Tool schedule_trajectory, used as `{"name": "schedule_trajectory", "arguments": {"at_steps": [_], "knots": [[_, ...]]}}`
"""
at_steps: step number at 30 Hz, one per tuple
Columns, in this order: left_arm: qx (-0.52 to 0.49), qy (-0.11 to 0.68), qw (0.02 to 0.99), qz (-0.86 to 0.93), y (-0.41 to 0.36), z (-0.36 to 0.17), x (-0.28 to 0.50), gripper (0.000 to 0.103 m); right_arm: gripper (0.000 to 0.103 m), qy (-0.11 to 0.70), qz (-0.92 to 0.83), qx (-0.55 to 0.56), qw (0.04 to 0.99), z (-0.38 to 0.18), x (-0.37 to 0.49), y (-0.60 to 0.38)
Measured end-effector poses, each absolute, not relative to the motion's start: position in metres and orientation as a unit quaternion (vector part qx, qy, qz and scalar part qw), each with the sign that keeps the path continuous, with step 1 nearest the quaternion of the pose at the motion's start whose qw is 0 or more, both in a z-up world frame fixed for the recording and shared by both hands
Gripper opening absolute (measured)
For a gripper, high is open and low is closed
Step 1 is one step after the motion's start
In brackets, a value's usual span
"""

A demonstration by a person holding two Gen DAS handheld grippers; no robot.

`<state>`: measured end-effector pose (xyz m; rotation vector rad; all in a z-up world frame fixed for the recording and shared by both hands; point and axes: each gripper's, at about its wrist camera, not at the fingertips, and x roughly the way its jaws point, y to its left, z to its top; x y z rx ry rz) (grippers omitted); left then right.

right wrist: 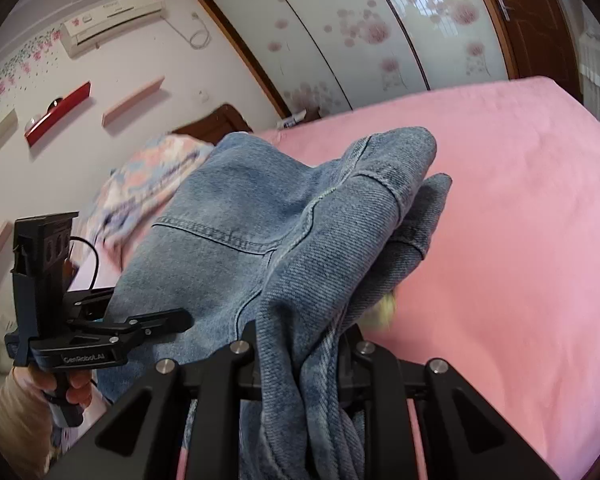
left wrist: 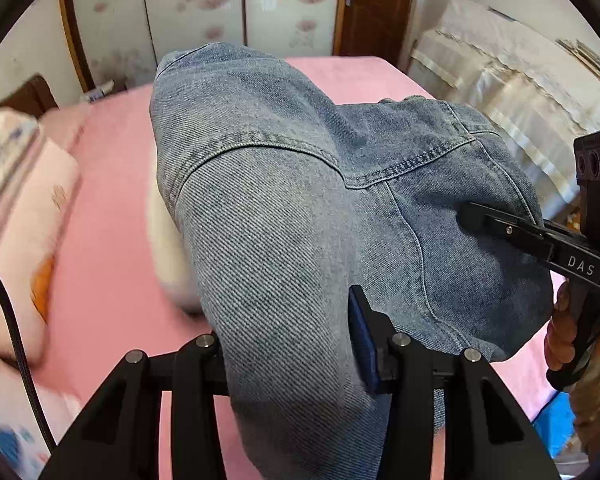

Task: Fold large clothes
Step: 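Lift the denim bundle with both tools and carry it to the clothes stack, then lower the bundle onto the stack and open both tools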

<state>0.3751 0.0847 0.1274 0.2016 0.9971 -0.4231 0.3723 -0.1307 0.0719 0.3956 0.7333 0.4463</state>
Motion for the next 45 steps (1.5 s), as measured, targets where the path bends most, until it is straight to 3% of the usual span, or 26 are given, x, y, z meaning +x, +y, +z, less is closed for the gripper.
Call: {"name": "schedule_trajectory", "arguments": {"at_steps": [6,11,12,14,19,25,32,40,45], "knots": [[0.119,0.482,0.851,-0.172,0.122,0.119,0.504,0.049,0.019,0.359,0.210,0.236,0.879,0.055,0.487,-0.104],[0.106,0.496,0.856,-0.096,0.116,0.047,0.598,0.057,0.020,0.396,0.180,0.246,0.866,-0.018,0.563,-0.084],[0.094,0.502,0.856,-0.083,0.118,0.031,0.609,0.065,0.021,0.410,0.171,0.246,0.861,-0.038,0.572,-0.085],[0.067,0.495,0.863,-0.077,0.113,0.005,0.615,0.065,0.024,0.432,0.157,0.250,0.852,-0.081,0.585,-0.086],[0.013,0.476,0.872,-0.114,0.127,-0.007,0.619,0.067,0.029,0.398,0.177,0.257,0.862,-0.101,0.583,-0.095],[-0.012,0.477,0.874,-0.091,0.140,-0.009,0.605,0.077,0.039,0.422,0.154,0.180,0.875,-0.077,0.584,-0.071],[-0.011,0.481,0.876,-0.043,0.137,0.010,0.555,0.078,0.041,0.435,0.117,0.162,0.878,-0.041,0.545,-0.086],[-0.001,0.464,0.884,-0.062,0.095,0.089,0.457,0.078,0.042,0.426,0.109,0.174,0.881,0.044,0.450,-0.117],[0.022,0.456,0.886,-0.075,0.062,0.137,0.386,0.078,0.050,0.433,0.100,0.174,0.878,0.090,0.372,-0.133]]}}
